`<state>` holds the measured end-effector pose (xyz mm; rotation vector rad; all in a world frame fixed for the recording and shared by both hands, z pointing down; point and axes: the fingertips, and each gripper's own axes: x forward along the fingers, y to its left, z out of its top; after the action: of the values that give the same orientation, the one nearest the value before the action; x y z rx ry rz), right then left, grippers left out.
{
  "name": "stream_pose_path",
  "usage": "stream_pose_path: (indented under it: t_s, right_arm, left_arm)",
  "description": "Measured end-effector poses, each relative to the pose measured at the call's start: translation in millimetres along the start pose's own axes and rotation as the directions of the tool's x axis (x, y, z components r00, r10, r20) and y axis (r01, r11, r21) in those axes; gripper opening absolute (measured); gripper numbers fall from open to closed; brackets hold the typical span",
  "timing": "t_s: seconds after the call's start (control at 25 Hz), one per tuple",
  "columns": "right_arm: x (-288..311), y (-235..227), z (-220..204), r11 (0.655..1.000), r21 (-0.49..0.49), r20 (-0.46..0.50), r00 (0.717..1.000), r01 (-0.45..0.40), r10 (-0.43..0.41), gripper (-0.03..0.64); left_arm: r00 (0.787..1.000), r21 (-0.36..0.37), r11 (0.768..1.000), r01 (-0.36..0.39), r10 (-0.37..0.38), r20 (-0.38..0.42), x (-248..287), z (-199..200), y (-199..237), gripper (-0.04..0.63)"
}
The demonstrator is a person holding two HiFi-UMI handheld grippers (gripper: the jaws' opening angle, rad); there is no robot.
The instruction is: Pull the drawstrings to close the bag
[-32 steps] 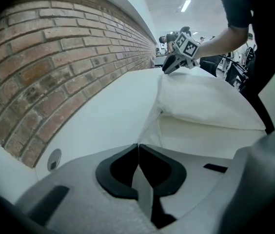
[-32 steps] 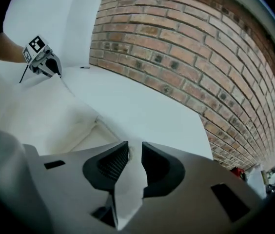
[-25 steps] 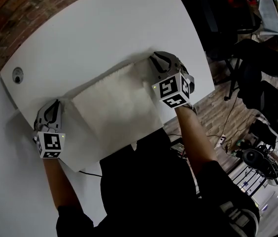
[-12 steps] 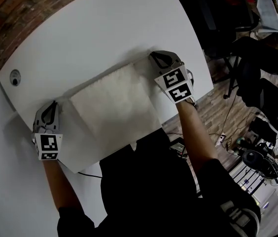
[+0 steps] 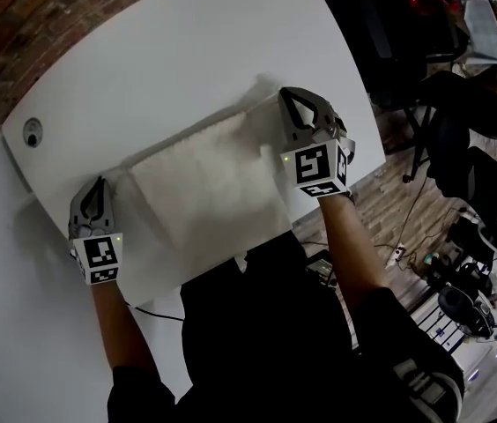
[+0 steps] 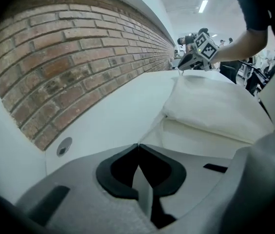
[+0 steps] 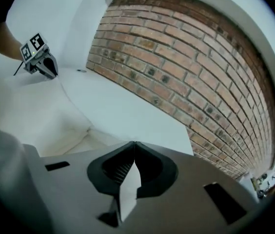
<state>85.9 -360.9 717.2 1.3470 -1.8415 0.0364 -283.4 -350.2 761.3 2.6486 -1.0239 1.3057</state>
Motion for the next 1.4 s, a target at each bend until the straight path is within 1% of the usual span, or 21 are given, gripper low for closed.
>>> stream_pose_path:
  t_s: [0.08,0.2,0.36,0.52,0.6,0.72,0.84,0.92,1.0,1.08,1.16,1.24,1.28,1.32,1.4]
  right_arm:
    - [-9,-4,7,1.000,0.007,0.048,0.999,0.019,-0.019,0.011]
    - [-26,-13,17,0.999,0.020,0.118,0.992,0.046,-0.048,0.011]
    - [-51,-24,44,0.995,0.016,0.198,0.975,0.100,-0.101,0.011]
    - [-72,-28,72,0.994,0.021,0.259,0.960,0.110,-0.111,0.011]
    - [-86,-32,90,0.992,0.008,0.308,0.944,0.124,-0.120,0.011]
    - [-112,-37,120,0.988,-0.006,0.399,0.906,0.153,-0.138,0.011]
    - [-137,-46,154,0.984,-0.001,0.485,0.860,0.180,-0.157,0.011]
    - [-151,-53,173,0.982,0.007,0.527,0.834,0.189,-0.164,0.011]
    - [-165,-61,190,0.981,0.009,0.561,0.811,0.196,-0.167,0.011]
    - [-181,-72,206,0.979,0.008,0.592,0.788,0.205,-0.170,0.011]
    - [-196,-85,223,0.976,0.016,0.624,0.760,0.216,-0.178,0.011]
    - [-207,-99,241,0.972,0.026,0.663,0.724,0.232,-0.191,0.011]
    - [-211,-105,249,0.970,0.028,0.679,0.708,0.241,-0.195,0.011]
    - [-217,-110,256,0.969,0.028,0.691,0.695,0.247,-0.197,0.011]
    - [-232,-120,262,0.968,0.030,0.704,0.682,0.249,-0.198,0.011]
  left_arm:
    - [0.998,-0.038,0.997,-0.069,0.069,0.012,-4,0,3,0.020]
    - [0.988,-0.099,0.984,-0.150,0.153,0.027,-8,3,3,0.020]
    - [0.977,-0.146,0.969,-0.198,0.208,0.052,-12,12,14,0.020]
    - [0.961,-0.173,0.950,-0.258,0.271,0.058,-25,15,34,0.018]
    - [0.948,-0.191,0.936,-0.295,0.312,0.063,-37,19,45,0.018]
    - [0.920,-0.227,0.905,-0.359,0.384,0.076,-61,32,64,0.020]
    - [0.881,-0.287,0.863,-0.416,0.461,0.109,-85,51,85,0.020]
    - [0.846,-0.336,0.829,-0.447,0.514,0.143,-105,66,99,0.019]
    - [0.803,-0.389,0.794,-0.468,0.565,0.188,-129,83,109,0.019]
    - [0.754,-0.438,0.758,-0.483,0.615,0.233,-155,102,119,0.020]
    - [0.704,-0.462,0.730,-0.504,0.657,0.271,-179,123,130,0.018]
    - [0.658,-0.458,0.713,-0.531,0.687,0.307,-199,145,144,0.019]
    - [0.640,-0.453,0.708,-0.542,0.697,0.324,-208,154,149,0.020]
    - [0.628,-0.449,0.706,-0.548,0.702,0.337,-217,162,152,0.018]
    - [0.619,-0.438,0.710,-0.551,0.700,0.357,-235,176,150,0.018]
